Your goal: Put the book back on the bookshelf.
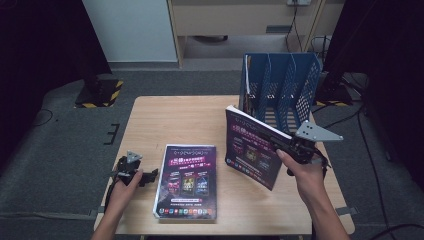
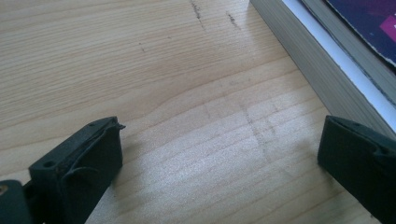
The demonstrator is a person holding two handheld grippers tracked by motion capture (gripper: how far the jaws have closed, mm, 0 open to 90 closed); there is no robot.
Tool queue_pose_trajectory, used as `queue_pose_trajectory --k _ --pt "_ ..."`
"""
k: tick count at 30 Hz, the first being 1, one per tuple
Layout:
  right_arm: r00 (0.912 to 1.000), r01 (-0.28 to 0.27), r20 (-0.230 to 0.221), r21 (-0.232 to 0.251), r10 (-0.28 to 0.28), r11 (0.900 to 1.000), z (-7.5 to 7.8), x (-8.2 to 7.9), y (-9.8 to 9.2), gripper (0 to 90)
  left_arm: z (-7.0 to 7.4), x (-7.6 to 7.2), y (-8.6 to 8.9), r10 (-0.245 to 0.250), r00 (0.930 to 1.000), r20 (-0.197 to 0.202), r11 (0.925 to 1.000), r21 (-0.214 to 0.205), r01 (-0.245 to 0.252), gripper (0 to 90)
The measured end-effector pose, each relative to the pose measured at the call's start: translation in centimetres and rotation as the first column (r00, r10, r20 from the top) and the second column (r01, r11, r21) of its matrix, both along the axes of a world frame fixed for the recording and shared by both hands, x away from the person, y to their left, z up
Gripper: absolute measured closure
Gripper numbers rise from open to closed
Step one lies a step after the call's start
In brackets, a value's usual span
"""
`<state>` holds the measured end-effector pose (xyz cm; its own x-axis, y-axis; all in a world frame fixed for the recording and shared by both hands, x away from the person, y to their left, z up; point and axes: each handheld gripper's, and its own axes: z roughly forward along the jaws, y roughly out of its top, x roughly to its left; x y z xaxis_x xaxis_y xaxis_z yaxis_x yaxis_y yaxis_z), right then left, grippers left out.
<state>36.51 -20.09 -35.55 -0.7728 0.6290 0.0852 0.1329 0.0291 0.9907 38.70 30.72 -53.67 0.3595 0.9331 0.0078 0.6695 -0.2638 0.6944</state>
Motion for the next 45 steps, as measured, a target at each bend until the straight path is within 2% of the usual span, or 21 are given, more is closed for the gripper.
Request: queue_pose_trajectory --k 25,36,45 --pt "0.9993 0.034 -0.017 -0.006 -0.034 0.9994 -0.3 -1.4 -3.3 82.6 0.0 0.0 -0.4 -0.009 1.0 0.003 1.0 -0.005 0.009 0.0" --pt "0.9997 0.019 -0.016 0.018 -0.019 0.9997 1.7 -2.0 -3.2 82.6 0.0 0.0 -0.4 -0.018 0.9998 0.003 0.9998 -0.006 0.018 0.0" --pt "0.9997 0.01 -0.02 0.011 -0.01 0.9999 4.5 -2.1 -2.4 82.6 0.0 -0.1 -0.5 -0.048 0.9989 0.002 0.9989 -0.005 0.048 0.0"
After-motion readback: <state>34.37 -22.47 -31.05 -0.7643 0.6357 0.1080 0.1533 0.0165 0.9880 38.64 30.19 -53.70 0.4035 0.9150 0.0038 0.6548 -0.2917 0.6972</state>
